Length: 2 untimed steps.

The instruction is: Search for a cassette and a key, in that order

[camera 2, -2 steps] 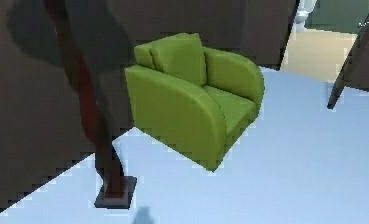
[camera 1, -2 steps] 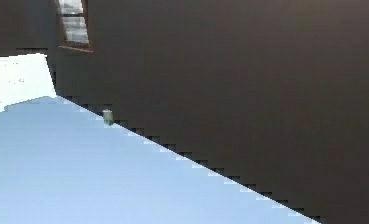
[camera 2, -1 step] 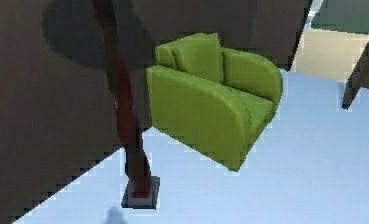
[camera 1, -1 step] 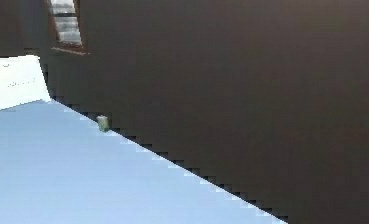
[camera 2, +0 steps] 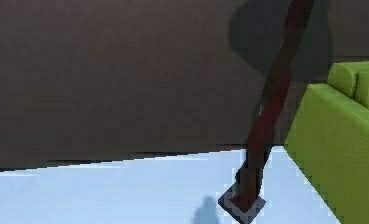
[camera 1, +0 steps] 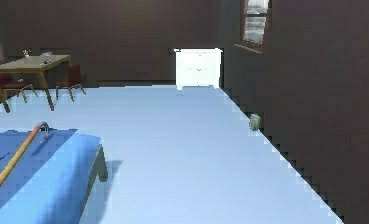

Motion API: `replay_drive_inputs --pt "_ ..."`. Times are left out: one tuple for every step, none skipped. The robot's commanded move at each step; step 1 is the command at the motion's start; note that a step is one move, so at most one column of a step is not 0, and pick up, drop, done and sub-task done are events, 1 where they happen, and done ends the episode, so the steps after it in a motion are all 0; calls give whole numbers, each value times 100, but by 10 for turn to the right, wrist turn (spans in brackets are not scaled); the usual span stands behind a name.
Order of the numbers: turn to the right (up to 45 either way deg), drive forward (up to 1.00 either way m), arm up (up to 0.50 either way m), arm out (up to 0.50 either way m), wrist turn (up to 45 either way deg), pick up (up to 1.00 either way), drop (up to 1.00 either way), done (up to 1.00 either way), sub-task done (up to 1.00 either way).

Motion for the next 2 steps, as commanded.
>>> replay_drive_inputs --pt "-60 0 0 0 0 0 0 0 0" --pt "0 100 0 0 0 0 0 0 0"
